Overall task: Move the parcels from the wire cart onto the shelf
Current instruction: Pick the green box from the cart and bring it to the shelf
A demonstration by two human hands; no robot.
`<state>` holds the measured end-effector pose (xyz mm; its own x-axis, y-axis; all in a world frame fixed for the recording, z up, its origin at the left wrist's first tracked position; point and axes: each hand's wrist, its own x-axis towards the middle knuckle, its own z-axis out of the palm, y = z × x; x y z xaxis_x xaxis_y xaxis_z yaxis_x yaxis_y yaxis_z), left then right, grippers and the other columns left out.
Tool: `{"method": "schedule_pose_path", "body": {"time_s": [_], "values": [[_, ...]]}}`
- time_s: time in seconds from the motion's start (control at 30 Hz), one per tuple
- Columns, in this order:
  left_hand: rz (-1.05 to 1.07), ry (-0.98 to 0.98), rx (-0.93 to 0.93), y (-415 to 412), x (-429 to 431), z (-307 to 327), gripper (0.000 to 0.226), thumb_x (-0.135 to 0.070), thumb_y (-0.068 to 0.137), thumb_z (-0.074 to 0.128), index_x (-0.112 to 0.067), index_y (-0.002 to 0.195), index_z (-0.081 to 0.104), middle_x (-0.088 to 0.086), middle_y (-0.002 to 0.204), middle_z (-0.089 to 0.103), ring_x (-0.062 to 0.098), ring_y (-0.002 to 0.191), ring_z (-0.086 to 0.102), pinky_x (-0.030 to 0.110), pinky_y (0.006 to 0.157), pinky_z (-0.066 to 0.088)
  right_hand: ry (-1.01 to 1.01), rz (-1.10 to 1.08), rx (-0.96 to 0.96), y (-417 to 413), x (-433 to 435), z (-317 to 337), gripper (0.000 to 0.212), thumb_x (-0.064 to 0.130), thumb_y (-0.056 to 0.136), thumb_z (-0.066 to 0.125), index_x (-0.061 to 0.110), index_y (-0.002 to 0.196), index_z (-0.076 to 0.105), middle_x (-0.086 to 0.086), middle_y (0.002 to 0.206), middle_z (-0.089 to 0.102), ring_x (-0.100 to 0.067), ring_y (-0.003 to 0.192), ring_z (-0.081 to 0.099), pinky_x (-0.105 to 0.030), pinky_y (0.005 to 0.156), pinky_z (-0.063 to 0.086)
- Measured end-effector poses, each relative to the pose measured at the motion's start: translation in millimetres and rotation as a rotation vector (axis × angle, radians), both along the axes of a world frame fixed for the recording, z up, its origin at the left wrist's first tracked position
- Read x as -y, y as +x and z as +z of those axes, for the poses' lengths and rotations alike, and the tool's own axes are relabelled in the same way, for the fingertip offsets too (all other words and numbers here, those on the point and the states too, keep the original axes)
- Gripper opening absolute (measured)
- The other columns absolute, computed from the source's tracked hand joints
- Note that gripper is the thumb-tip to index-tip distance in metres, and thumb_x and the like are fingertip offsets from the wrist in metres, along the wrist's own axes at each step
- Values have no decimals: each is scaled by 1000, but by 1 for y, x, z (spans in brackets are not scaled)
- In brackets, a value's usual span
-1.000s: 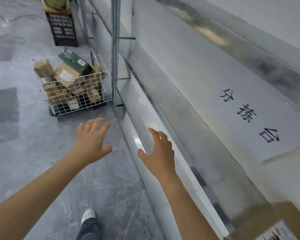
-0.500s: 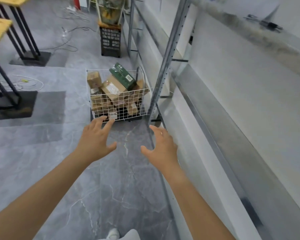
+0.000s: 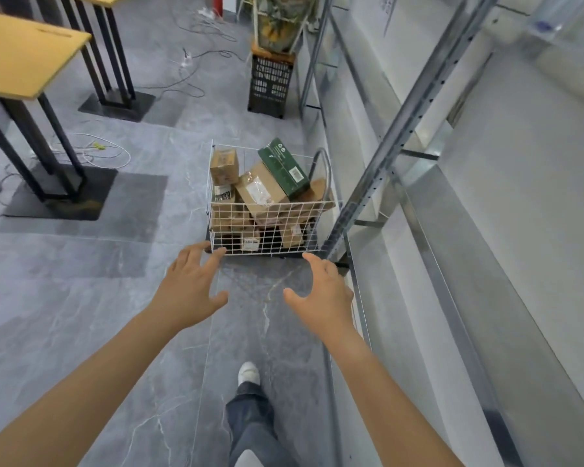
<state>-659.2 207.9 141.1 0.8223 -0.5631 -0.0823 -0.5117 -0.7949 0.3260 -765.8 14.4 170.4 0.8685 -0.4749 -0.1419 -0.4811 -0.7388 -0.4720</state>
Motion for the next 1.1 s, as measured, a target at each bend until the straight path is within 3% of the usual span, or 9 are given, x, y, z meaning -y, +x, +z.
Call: {"method": "schedule_pose_path", "body": {"time_s": [0.23, 0.47, 0.73, 0.9, 1.1], "values": [[84, 15, 9, 99, 62, 11, 73, -44, 87, 55, -22, 147, 20, 9, 153, 15, 28, 141, 13, 40, 113, 21, 24, 73, 6, 115, 77, 5, 68, 44, 85, 60, 32, 145, 30, 4, 140, 39, -19, 125, 45, -47, 107, 34], [181, -3, 46, 164, 107, 19, 81, -45, 79, 63, -23, 146, 24, 9, 153, 20, 29, 138, 25, 42, 105, 35, 58, 146, 49, 189, 116, 3, 70, 41, 86, 62, 29, 146, 28, 4, 141, 38, -16, 129, 39, -47, 109, 32], [153, 58, 73, 241, 130, 2, 86, -49, 72, 67, -19, 144, 31, 11, 149, 30, 32, 136, 28, 46, 109, 28, 25, 198, 91, 265, 137, -9, 72, 38, 82, 67, 26, 144, 34, 4, 141, 39, -18, 127, 42, -45, 104, 38], [119, 91, 85, 311, 135, -12, 87, -51, 70, 69, -19, 143, 34, 10, 145, 38, 30, 133, 33, 46, 106, 31, -84, 204, 56, 330, 148, -25, 71, 41, 81, 66, 26, 143, 35, 1, 143, 36, -22, 128, 39, -46, 107, 34], [114, 119, 70, 389, 131, -28, 90, -57, 62, 64, -17, 139, 41, 11, 134, 51, 33, 124, 46, 53, 99, 40, -109, 205, -130, 410, 151, -48, 77, 46, 81, 65, 26, 145, 27, -3, 146, 28, -28, 129, 37, -45, 108, 33]]}}
